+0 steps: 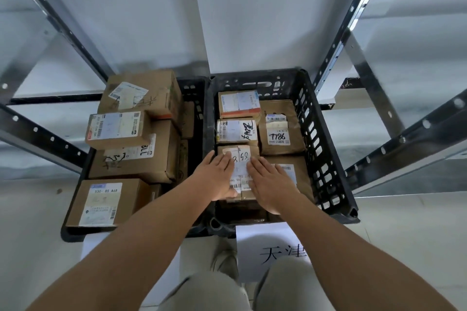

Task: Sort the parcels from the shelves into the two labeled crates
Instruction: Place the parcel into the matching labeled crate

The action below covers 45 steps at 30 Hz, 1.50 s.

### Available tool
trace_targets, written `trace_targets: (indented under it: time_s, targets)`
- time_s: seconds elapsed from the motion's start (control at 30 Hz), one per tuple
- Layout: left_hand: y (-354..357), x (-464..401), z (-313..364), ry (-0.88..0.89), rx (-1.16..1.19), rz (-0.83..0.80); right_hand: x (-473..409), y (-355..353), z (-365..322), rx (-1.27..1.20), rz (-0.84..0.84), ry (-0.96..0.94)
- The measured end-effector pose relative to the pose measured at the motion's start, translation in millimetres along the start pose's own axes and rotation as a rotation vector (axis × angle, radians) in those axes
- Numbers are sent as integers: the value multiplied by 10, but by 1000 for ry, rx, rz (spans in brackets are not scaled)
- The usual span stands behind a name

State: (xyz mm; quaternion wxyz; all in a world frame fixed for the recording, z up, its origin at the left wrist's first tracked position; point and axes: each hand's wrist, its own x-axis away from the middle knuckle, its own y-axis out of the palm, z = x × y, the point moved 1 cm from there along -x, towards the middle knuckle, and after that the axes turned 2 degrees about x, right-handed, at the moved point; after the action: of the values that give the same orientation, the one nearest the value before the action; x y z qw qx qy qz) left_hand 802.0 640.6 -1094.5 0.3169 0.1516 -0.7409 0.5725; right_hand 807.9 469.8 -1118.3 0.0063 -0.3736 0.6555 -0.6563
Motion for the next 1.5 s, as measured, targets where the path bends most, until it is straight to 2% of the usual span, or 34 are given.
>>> trace_targets:
  time_s: [0.07, 0.13, 0.27, 0.4, 0.57, 0.73, 0.9, 1.1, 1.3, 1.5]
  targets:
    - [-250, 58, -22, -35, 41, 30, 74, -244, 19, -12, 10, 53]
    - [-618, 180, -59, -77, 86, 129, 206, -597, 56, -1, 28, 118]
    - [-1578, 644, -94, -131, 168, 278, 617, -1630, 111, -4, 86, 235]
    - [-2686, 1375, -164, -137, 257, 336, 1189, -2863, 72, 12, 135, 331]
    - [-3888, 2381, -341, -157, 254, 490, 1997, -4298, -77, 29, 259, 390]
    - [-4678, 3374, -328, -174, 214, 639, 2946, -5184, -292, 5, 383, 405]
    - [-4989, 4268, 120, -194, 158, 719, 4072, -5429, -392, 32, 492, 385]
    - [-5114, 5044, 1217, -120, 132, 781, 5492, -5195, -49, -43, 552, 428]
    - [-5384, 5187, 2483, 43, 65, 802, 6437, -4869, 778, -163, 534, 670]
    - [-5879, 4725, 3665, 192, 22, 854, 7069, -4762, 1956, -256, 509, 899]
